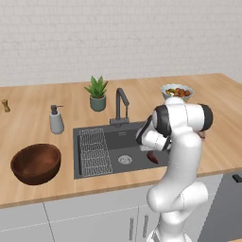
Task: Pick the potato from the sink and place it in the bowl. Then pick the bowl and place it in the microwave. Then close the microwave door and press the start button.
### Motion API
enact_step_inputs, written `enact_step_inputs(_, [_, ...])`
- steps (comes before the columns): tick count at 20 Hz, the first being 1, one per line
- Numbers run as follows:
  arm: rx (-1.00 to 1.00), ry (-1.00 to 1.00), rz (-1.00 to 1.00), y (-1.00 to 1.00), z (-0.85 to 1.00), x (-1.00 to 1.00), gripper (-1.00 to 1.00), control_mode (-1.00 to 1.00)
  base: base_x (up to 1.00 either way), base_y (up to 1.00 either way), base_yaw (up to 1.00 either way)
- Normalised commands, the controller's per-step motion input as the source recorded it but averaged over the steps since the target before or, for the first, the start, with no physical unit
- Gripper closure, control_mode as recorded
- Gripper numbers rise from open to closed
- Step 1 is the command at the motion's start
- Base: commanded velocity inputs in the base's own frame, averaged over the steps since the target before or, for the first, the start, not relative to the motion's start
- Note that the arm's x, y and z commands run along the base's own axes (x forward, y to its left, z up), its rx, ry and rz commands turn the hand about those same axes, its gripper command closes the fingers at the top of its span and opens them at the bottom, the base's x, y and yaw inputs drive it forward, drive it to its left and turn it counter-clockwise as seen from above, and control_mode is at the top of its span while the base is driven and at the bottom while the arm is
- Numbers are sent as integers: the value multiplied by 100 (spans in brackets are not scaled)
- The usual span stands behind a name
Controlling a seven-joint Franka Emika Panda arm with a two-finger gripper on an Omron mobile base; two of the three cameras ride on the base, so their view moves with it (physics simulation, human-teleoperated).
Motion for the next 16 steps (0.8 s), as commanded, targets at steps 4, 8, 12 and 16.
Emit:
enact_step_inputs(4, [0,1,0,0,-41,10,-100,-100,0,0,0])
enact_step_inputs(8, [0,1,0,0,-36,9,-100,-100,0,0,0])
enact_step_inputs(12, [0,2,0,0,-34,6,-100,-100,0,0,0])
enact_step_inputs(16, [0,0,0,0,-34,6,-100,-100,0,0,0])
